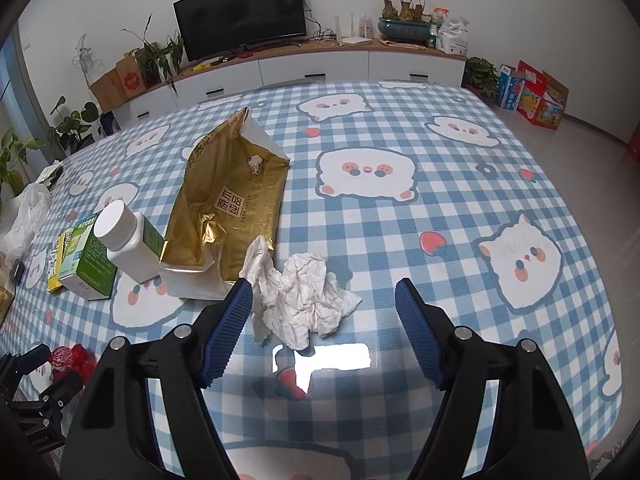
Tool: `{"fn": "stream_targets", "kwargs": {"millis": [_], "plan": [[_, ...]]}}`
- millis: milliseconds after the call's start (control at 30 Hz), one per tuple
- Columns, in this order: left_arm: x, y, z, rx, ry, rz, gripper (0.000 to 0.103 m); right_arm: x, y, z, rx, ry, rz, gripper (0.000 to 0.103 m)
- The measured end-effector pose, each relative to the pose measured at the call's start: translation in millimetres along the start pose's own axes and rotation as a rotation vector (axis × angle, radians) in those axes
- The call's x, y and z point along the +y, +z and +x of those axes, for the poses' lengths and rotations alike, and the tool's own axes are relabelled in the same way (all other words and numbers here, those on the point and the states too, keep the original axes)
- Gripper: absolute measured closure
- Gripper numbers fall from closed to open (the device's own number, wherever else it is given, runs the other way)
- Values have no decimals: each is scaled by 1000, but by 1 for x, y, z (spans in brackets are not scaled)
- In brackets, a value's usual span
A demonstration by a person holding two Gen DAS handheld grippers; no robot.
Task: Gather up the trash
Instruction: 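Grasp the red mesh net with the left tool while the right tool grasps the crumpled white tissue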
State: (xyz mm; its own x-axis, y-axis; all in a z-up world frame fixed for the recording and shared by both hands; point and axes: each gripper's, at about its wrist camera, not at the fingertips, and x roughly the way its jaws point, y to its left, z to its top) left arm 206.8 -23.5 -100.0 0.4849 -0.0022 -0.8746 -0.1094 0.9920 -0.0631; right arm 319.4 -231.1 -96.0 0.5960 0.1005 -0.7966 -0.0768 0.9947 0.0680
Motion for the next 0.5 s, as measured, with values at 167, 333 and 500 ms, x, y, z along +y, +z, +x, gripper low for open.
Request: {"fn": "stream_targets", "kwargs": {"millis": [167,333,500], "plan": [[-2,-1,4,11,-6,3,25,0,1,12,24,11,5,41],[-3,-3,8,23,-10,0,31,-2,-1,17,40,20,12,48],[-8,-5,10,30,-10,11,39,-4,-3,21,49,21,14,52]]}}
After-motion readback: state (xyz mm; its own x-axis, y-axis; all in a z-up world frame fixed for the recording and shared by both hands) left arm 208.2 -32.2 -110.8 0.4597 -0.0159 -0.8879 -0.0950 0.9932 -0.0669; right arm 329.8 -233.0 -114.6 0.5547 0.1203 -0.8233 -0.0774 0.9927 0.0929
